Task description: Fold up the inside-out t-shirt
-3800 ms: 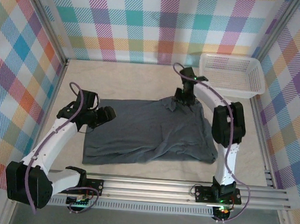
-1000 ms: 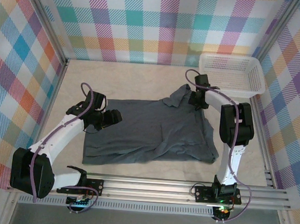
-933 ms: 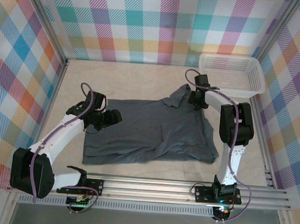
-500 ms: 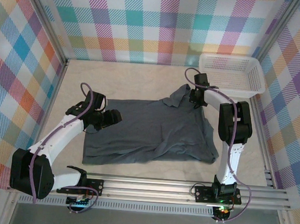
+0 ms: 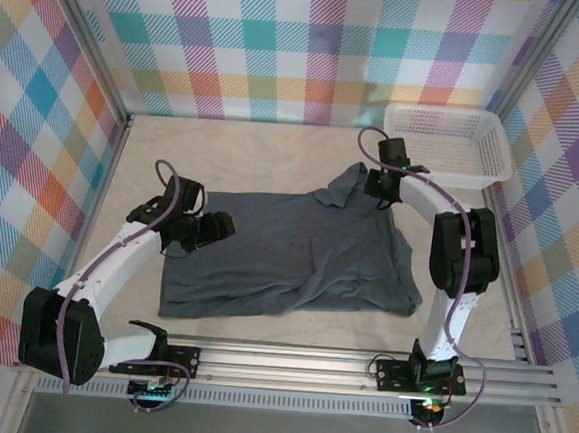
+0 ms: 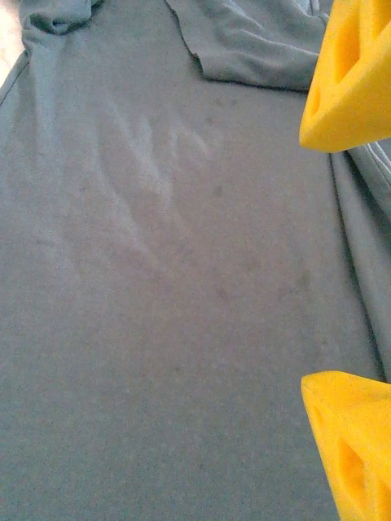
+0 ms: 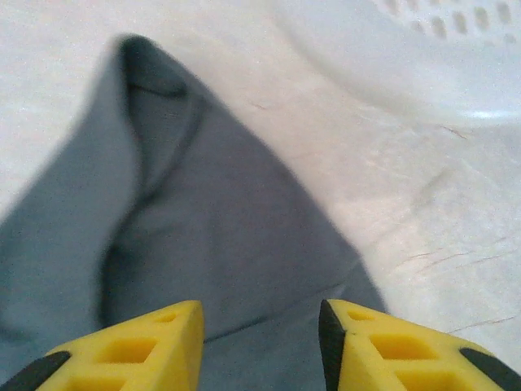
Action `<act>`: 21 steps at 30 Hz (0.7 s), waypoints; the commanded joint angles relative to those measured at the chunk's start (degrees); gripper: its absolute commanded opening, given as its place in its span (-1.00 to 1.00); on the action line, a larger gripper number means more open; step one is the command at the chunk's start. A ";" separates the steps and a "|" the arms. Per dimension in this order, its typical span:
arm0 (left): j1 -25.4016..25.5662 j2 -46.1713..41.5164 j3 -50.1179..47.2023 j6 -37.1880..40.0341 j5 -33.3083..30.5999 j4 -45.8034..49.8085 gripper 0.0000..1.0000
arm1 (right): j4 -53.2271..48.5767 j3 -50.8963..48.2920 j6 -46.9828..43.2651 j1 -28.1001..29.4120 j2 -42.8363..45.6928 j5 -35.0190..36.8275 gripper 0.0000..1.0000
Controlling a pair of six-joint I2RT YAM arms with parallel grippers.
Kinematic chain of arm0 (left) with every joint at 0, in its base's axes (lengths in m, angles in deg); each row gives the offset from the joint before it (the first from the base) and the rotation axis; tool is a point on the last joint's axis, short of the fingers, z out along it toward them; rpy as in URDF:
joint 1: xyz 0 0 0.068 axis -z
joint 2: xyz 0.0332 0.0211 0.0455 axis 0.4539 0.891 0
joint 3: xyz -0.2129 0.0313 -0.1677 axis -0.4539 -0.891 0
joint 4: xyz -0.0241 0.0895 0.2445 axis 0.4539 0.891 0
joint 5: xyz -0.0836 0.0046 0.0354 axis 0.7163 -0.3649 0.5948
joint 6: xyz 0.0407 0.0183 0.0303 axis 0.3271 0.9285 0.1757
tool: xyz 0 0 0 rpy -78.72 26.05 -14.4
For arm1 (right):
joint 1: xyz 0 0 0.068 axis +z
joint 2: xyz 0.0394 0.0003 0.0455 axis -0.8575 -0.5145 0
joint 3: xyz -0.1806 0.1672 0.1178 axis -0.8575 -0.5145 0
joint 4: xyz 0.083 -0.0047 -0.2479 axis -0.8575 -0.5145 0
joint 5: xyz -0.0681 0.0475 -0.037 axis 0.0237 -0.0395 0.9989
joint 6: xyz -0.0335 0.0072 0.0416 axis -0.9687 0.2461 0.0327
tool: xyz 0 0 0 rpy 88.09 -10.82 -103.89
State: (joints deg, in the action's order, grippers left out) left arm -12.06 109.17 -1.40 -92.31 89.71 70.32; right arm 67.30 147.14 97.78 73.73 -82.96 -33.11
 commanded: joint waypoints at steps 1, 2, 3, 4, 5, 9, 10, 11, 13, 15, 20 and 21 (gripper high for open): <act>0.71 -0.50 1.30 0.96 -0.60 -0.16 0.43 | -0.80 -1.28 3.23 3.67 1.73 -6.23 -0.02; 0.71 -0.42 1.28 0.96 -0.56 -0.27 0.43 | -0.34 -1.60 4.64 4.34 1.22 -7.50 0.08; 0.71 -0.39 1.22 0.92 -0.47 -0.29 0.43 | 0.23 -1.63 5.55 4.99 0.35 -8.16 0.15; 0.71 -0.39 1.16 0.98 -0.39 -0.07 0.43 | 0.34 -1.28 6.13 5.52 -0.56 -8.24 0.19; 0.71 -0.49 1.20 1.09 -0.38 0.11 0.43 | 0.16 -0.49 6.65 5.97 -1.75 -8.56 0.22; 0.71 -1.11 0.90 1.50 -0.91 0.94 0.43 | -0.43 3.52 8.68 6.29 -7.11 -13.65 0.18; 0.71 -1.26 0.80 1.52 -0.92 0.94 0.43 | -0.73 4.33 8.95 6.46 -8.15 -13.83 0.16; 0.71 -1.37 0.71 1.47 -0.94 0.94 0.43 | -1.06 5.21 9.06 6.70 -9.09 -13.76 0.13; 0.71 -1.55 0.24 1.24 -1.02 0.62 0.43 | -1.42 6.13 9.47 6.91 -10.28 -13.49 0.09; 0.68 -1.26 -0.02 0.98 -1.93 0.54 0.44 | -1.88 7.08 9.52 6.92 -10.95 -13.70 -0.11; 0.52 3.44 3.36 -0.52 -8.41 4.28 0.33 | -2.86 11.65 9.66 6.92 -9.73 -14.68 -1.00; 0.44 4.42 4.25 -0.87 -9.72 4.82 0.30 | -3.05 13.16 9.95 6.91 -9.62 -14.88 -1.00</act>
State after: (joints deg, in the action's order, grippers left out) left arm -12.06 111.55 -0.20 -92.75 85.14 72.22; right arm 65.00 156.04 107.16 80.49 -93.82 -46.27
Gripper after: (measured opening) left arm 0.658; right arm 0.047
